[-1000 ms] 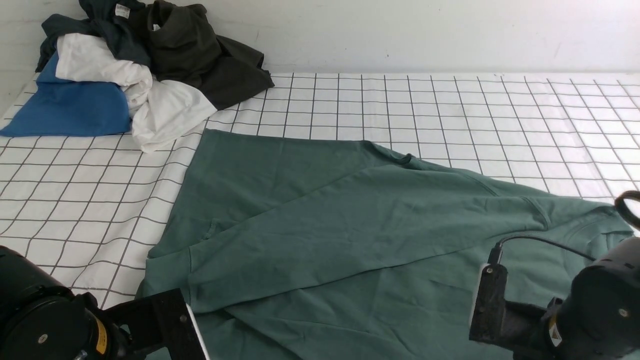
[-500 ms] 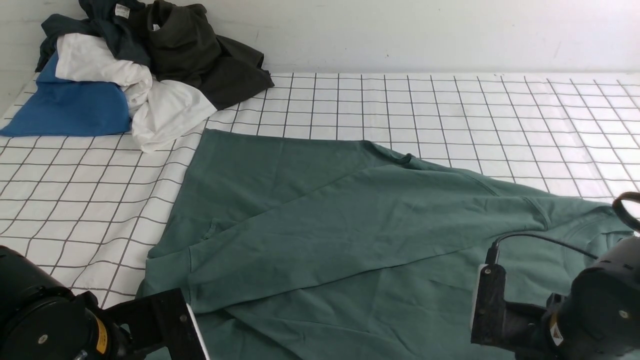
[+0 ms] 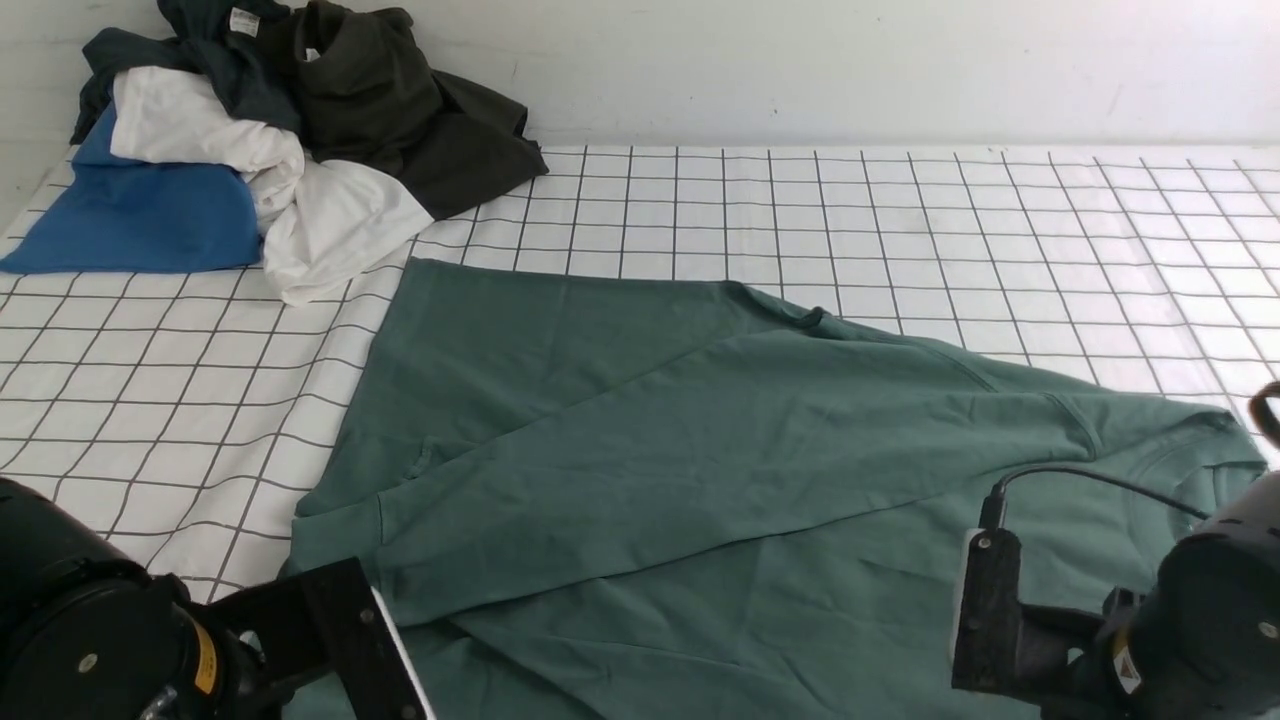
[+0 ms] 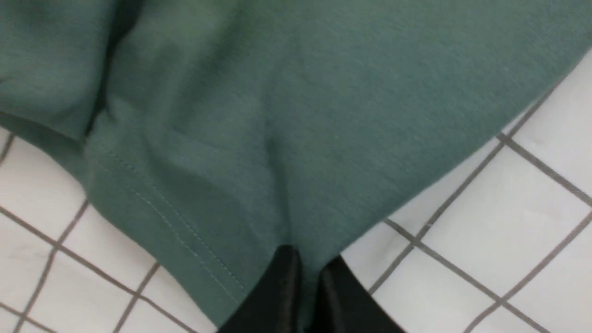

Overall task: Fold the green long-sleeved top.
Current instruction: Use both arms simultaneously to clamp the lower edge of the clothing fabric, then use both arms to drag the lower edge of the fabric forward and fold it over the upper edge

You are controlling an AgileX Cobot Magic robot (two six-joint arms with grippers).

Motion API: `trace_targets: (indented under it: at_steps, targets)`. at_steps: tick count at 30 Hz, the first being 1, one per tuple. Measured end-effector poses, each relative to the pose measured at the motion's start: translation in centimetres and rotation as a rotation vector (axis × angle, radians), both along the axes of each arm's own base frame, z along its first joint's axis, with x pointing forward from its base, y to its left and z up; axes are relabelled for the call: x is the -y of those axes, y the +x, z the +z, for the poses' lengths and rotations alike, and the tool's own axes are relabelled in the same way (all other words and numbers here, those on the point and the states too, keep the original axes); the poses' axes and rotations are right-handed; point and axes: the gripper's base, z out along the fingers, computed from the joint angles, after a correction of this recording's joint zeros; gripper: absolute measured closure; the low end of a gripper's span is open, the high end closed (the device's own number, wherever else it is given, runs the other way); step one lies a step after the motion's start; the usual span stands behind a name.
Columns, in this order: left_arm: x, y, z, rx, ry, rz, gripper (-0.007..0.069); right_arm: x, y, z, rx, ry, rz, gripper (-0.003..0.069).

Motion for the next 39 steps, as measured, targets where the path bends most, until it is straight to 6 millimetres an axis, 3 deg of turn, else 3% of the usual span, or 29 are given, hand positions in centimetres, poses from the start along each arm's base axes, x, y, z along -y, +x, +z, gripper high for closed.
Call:
trace_targets:
  at_steps: [3,7,10,11,13,19,27,29,35,39]
  targets:
    - [0.3,0.9,1.5,0.027,0.000,0.009,0.0611,0.3,-0.1,0.9,0.032,-0.006,0.013,0.0662]
    - [0.8,2.6,4.7,0.115,0.008,0.000,0.0611,1.1,1.4,3.7,0.090,-0.002,-0.051,0.0662]
    - [1.0,3.7,6.6,0.177,0.008,-0.005,0.0611,1.8,3.4,6.1,0.148,0.029,-0.133,0.0662]
    - [1.0,3.8,6.7,0.179,0.008,-0.003,0.0611,1.9,3.5,6.1,0.146,0.028,-0.139,0.0662]
    - [1.1,5.5,8.2,0.219,-0.004,0.026,0.0611,2.6,5.6,8.2,0.200,0.073,-0.218,0.0662]
    - [0.2,10.1,9.3,0.238,0.004,0.112,0.0610,3.7,9.7,10.7,0.262,0.133,-0.306,0.0662]
    - [1.0,17.6,10.9,0.301,0.016,0.082,0.0610,4.9,15.6,12.3,0.316,0.146,-0.360,0.0662]
    - [1.1,18.6,11.3,0.314,0.013,0.082,0.0610,5.1,16.5,12.4,0.320,0.147,-0.370,0.0662]
    - [0.7,24.6,10.0,0.291,-0.016,0.092,0.0608,5.5,21.2,11.7,0.336,0.141,-0.366,0.0662]
    - [0.4,27.1,9.0,0.292,-0.036,0.090,0.0608,5.3,23.1,10.4,0.333,0.124,-0.353,0.0662]
